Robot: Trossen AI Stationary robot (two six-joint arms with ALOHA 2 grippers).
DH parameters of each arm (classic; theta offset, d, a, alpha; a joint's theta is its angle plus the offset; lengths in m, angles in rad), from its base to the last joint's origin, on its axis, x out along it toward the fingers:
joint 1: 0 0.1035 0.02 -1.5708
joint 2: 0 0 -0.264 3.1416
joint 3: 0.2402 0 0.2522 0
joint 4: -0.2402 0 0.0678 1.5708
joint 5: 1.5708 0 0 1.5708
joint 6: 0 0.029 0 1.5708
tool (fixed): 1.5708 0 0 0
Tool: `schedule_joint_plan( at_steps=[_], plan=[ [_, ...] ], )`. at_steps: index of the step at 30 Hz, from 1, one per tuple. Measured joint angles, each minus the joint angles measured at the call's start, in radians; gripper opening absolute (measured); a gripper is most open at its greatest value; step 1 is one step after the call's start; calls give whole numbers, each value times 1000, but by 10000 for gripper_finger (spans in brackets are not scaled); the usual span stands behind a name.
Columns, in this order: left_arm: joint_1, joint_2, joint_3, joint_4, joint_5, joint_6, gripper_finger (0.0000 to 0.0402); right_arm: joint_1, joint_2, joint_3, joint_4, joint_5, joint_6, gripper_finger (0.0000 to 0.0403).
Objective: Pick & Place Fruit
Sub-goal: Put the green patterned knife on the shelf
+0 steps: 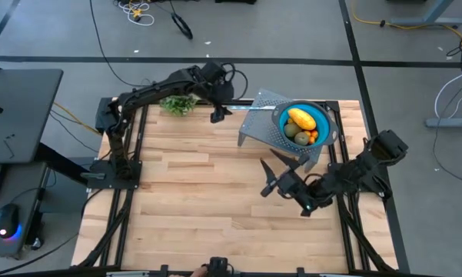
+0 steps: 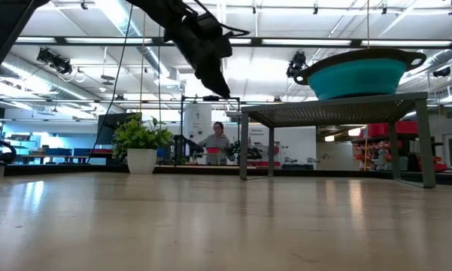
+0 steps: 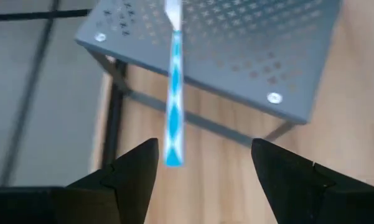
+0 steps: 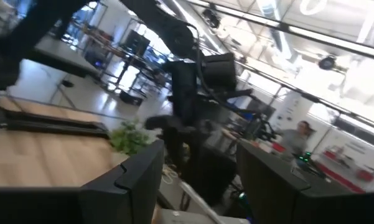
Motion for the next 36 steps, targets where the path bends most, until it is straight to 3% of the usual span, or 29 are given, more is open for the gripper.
schedule_joint_plan(
  at_steps=[3, 6, 13, 19, 36],
  plan=[
    [27, -1, -2, -13, 113, -33, 265, -30, -14, -13, 1, -3, -18, 212],
    [35, -2, -27, 82, 169, -64, 265, -47, -47, -37, 1, -50, -23, 212],
    [34, -1, -108, 215, 84, -60, 267, -79, -167, -100, -20, -166, -17, 212],
    [38, 12, -109, 262, 99, -78, 267, -140, -232, -140, -101, -241, -4, 212],
    [52, 62, -122, 286, 74, -86, 267, -256, -302, -148, -289, -298, 40, 212]
  ],
)
